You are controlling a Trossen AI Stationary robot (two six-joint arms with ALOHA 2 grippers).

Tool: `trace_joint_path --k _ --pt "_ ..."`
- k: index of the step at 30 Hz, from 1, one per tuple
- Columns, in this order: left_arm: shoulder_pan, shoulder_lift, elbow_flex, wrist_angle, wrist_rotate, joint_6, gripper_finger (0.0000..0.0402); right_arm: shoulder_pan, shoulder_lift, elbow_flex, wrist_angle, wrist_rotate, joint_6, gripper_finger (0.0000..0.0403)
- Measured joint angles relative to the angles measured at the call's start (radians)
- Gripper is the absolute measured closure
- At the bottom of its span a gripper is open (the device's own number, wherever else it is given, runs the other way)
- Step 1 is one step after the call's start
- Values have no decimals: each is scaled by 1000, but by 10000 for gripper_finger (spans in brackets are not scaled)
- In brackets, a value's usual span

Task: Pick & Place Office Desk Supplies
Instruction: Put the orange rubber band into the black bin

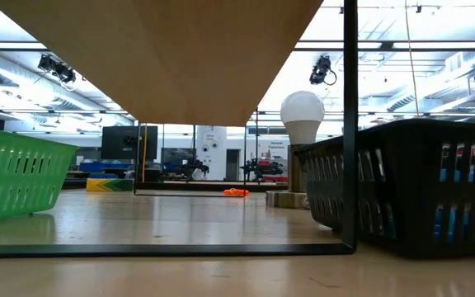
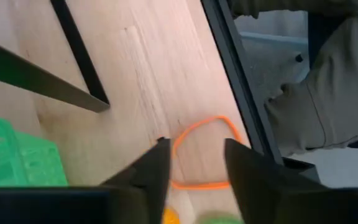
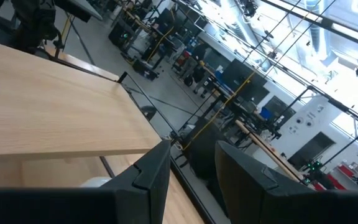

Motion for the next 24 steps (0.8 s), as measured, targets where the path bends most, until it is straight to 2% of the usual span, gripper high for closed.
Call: trace_joint_path --k 5,9,12,17,24 --pt "12 12 0 0 13 22 149 0 0 0 0 0 -11 266" --pt "21 55 0 0 52 27 133 0 0 0 0 0 -20 266" --pt "31 88 -1 2 83 40 141 0 0 0 0 0 -23 266" --pt "39 99 -2 -1 66 49 168 0 0 0 0 4 -23 266" --pt "45 117 -1 -4 35 58 240 0 0 0 0 4 -23 266"
